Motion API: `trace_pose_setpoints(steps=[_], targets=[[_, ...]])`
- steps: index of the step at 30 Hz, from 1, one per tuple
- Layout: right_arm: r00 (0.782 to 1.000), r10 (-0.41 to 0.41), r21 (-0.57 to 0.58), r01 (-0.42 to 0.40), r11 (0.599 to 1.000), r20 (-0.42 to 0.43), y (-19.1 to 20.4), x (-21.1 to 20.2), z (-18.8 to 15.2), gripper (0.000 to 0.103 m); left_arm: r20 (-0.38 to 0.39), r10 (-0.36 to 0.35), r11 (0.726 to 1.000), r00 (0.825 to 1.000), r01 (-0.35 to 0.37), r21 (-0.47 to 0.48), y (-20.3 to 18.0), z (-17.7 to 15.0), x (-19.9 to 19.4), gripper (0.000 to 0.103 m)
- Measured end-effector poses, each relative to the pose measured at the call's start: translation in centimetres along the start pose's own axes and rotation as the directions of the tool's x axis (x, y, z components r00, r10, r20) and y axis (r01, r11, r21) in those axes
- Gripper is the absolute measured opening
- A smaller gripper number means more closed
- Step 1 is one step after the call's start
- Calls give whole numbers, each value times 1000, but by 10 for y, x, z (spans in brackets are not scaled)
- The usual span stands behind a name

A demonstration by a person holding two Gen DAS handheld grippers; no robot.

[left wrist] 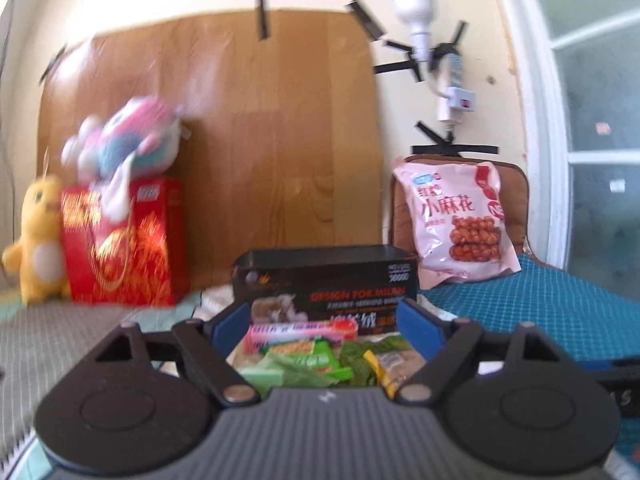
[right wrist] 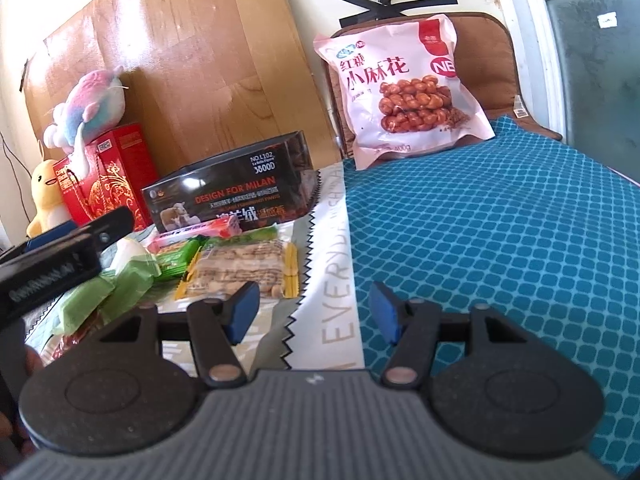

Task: Organize snacks
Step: 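Move the left tool to the green wrapped pastry package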

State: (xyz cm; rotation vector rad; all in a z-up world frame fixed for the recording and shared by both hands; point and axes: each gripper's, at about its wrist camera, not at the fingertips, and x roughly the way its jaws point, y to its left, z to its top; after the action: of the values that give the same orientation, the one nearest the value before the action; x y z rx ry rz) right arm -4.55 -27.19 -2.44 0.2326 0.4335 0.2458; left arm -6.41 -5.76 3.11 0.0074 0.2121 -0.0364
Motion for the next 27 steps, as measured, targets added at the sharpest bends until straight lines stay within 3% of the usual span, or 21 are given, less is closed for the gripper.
trace_pose_setpoints(steps=[2,7,10,12,15,19,23,27], targets=[[1000,6,-5,-6,1000,4,0,-1,0,63,-23,11,999,1000,-12,-49,16,4,-8,87],[1000,14,-40,-15,999,-15,7,2,0,63,-45,119,985,992,-124,-122,71,17,-35,94],[997,69,-56,-70,996,-29,10,2,1,63,-82,173,967,982,-185,-175,108,14,-48,91],[995,95,-52,-96,994,-32,11,2,2,63,-117,168,958,979,-190,-216,127,10,-50,84],[983,175,-39,-178,983,-56,18,5,8,63,-159,115,944,981,-157,-289,145,1,-48,74],[968,230,-110,-240,964,-96,46,12,15,63,-189,-13,937,982,-54,-345,147,-1,-35,62],[927,335,-153,-360,920,-166,75,18,17,64,-245,-130,915,961,20,-404,144,-9,-15,56],[914,346,-204,-388,899,-211,94,31,16,66,-267,-178,890,947,39,-454,145,-15,-7,56]])
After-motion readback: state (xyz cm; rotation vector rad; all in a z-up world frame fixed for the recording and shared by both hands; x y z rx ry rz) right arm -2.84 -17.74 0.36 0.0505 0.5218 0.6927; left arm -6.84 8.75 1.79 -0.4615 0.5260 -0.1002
